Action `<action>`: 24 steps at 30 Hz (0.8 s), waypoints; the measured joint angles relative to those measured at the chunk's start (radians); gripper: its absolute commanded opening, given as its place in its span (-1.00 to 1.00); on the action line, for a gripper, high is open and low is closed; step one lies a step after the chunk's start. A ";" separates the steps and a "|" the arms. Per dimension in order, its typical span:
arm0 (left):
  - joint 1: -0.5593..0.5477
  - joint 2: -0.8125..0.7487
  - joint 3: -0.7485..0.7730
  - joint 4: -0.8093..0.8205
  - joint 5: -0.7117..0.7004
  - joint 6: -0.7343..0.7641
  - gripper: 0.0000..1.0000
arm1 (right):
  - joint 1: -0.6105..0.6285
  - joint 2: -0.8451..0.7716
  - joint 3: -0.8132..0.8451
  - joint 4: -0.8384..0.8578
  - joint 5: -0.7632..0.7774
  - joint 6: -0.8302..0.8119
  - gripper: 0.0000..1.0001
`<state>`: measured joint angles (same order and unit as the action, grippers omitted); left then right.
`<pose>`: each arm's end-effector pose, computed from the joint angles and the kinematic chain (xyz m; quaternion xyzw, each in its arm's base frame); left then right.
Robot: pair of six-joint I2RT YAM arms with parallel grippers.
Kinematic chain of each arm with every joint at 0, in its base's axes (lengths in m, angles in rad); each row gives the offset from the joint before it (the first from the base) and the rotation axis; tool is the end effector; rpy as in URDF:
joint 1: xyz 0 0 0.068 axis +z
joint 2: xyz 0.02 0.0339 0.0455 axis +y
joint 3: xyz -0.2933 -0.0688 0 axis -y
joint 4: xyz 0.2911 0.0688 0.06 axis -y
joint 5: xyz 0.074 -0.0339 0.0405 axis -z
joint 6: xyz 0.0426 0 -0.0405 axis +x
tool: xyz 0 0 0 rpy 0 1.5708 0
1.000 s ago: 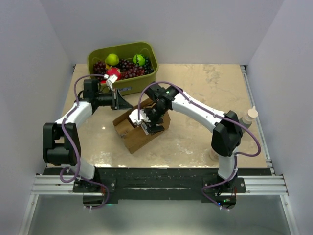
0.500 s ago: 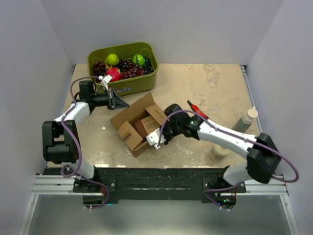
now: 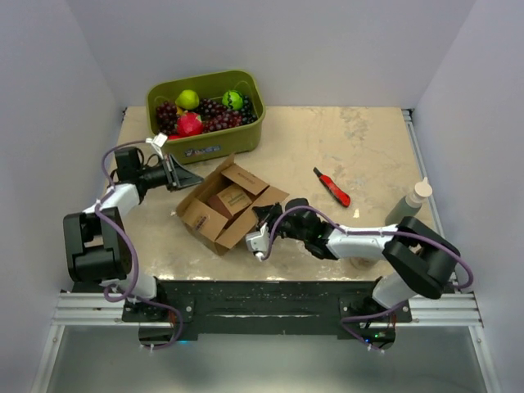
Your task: Unpack the express box
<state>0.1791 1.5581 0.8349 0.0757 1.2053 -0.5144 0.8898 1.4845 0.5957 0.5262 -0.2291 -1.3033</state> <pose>0.3469 0.0224 0.2053 -0.0132 0.7795 -0.5616 0.2771 0.2020 0.2646 0.1766 -0.7570 0.3156 -0.0238 0.5716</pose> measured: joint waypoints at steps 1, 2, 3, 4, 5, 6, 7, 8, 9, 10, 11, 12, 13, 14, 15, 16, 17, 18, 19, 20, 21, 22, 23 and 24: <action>0.014 -0.002 0.006 -0.028 -0.006 0.016 -0.49 | 0.001 0.023 0.000 0.039 0.009 -0.008 -1.00; 0.024 -0.002 0.019 -0.063 -0.018 0.042 -0.46 | 0.002 0.038 0.000 0.068 0.018 -0.013 -1.00; 0.033 0.000 0.049 -0.115 -0.042 0.080 -0.46 | 0.002 0.049 -0.001 0.090 0.028 -0.015 -1.00; 0.040 0.005 0.109 -0.189 -0.097 0.149 -0.46 | 0.002 0.055 -0.001 0.100 0.035 -0.015 -1.00; 0.046 0.006 0.131 -0.212 -0.130 0.178 -0.46 | 0.002 0.060 -0.001 0.103 0.040 -0.015 -1.00; 0.051 0.011 0.169 -0.260 -0.176 0.229 -0.45 | 0.002 0.065 -0.001 0.105 0.051 -0.015 -1.00; 0.056 0.016 0.203 -0.301 -0.214 0.270 -0.45 | 0.001 0.068 0.000 0.108 0.065 -0.016 -1.00; 0.057 0.016 0.232 -0.334 -0.245 0.305 -0.42 | 0.000 0.068 0.000 0.109 0.085 -0.015 -1.00; 0.060 0.014 0.255 -0.360 -0.267 0.335 -0.42 | -0.005 0.068 0.002 0.111 0.109 -0.013 -1.00; 0.060 0.011 0.276 -0.381 -0.290 0.361 -0.43 | -0.010 0.068 0.006 0.110 0.127 -0.009 -1.00; 0.061 0.007 0.291 -0.394 -0.312 0.381 -0.47 | -0.016 0.069 0.010 0.109 0.144 -0.005 -1.00; 0.061 0.005 0.308 -0.415 -0.335 0.403 -0.46 | -0.020 0.069 0.012 0.109 0.159 0.001 -1.00; 0.061 0.004 0.325 -0.439 -0.351 0.415 -0.37 | -0.023 0.071 0.014 0.110 0.169 0.005 -1.00; 0.061 0.004 0.345 -0.462 -0.365 0.439 -0.27 | -0.025 0.074 0.014 0.110 0.175 0.007 -1.00; 0.060 -0.002 0.359 -0.474 -0.364 0.468 -0.15 | -0.026 0.077 0.014 0.111 0.179 0.008 -1.00; 0.056 -0.014 0.367 -0.480 -0.360 0.495 0.03 | -0.027 0.079 0.014 0.111 0.183 0.008 -1.00; 0.043 -0.039 0.370 -0.483 -0.362 0.535 0.08 | -0.026 0.080 0.014 0.111 0.187 0.008 -1.00; 0.021 -0.077 0.370 -0.486 -0.375 0.579 0.11 | -0.026 0.080 0.016 0.109 0.187 0.009 -1.00; -0.020 -0.127 0.371 -0.491 -0.386 0.630 0.11 | -0.026 0.081 0.020 0.108 0.189 0.011 -1.00; -0.062 -0.168 0.373 -0.496 -0.392 0.669 0.11 | -0.026 0.083 0.025 0.106 0.192 0.013 -1.00; -0.123 -0.221 0.378 -0.498 -0.396 0.722 0.11 | -0.026 0.087 0.032 0.103 0.195 0.017 -1.00; -0.190 -0.269 0.388 -0.505 -0.391 0.768 0.10 | -0.026 0.093 0.039 0.101 0.197 0.021 -1.00; -0.256 -0.309 0.398 -0.510 -0.385 0.815 0.11 | -0.026 0.099 0.046 0.099 0.201 0.022 -1.00; -0.309 -0.337 0.407 -0.516 -0.385 0.854 0.12 | -0.026 0.103 0.052 0.095 0.204 0.023 -1.00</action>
<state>-0.1295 1.2213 1.2419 -0.4400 0.8200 0.3397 0.8639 1.5879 0.6476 0.6212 -0.0250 -1.2804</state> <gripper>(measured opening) 0.553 0.026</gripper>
